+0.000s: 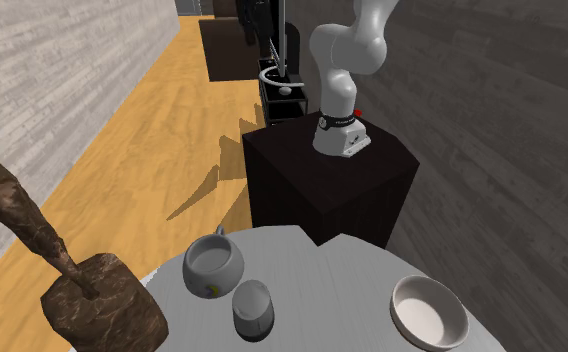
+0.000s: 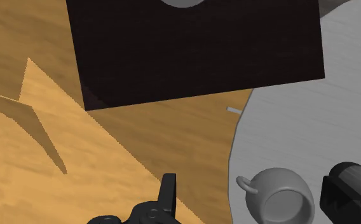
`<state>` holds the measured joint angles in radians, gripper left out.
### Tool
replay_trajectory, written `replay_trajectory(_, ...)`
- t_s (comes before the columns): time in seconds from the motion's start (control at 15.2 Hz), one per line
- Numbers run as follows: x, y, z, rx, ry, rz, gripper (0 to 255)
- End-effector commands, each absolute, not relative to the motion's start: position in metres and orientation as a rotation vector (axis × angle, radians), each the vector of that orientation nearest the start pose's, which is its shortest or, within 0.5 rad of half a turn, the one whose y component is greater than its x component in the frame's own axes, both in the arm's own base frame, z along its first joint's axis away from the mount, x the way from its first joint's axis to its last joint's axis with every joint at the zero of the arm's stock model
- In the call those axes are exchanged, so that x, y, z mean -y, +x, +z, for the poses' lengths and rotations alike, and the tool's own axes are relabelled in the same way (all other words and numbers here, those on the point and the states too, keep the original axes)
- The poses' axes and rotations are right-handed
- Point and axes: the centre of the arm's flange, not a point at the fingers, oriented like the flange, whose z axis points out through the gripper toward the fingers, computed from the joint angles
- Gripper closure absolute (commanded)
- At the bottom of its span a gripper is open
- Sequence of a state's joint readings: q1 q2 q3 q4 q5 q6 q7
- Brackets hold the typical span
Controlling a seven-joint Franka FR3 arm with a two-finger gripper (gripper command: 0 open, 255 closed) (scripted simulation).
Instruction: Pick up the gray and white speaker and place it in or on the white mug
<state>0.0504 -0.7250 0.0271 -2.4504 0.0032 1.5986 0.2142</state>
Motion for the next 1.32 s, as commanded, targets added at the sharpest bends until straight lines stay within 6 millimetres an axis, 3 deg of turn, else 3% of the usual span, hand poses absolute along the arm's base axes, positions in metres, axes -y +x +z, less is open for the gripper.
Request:
replay_trajectory(0.0,-0.042,0.329,0.512,-0.227,-3.163,0.185,0)
replay_trajectory(1.25,-0.198,0.436,0.346,-0.19,-3.198,0.115,0)
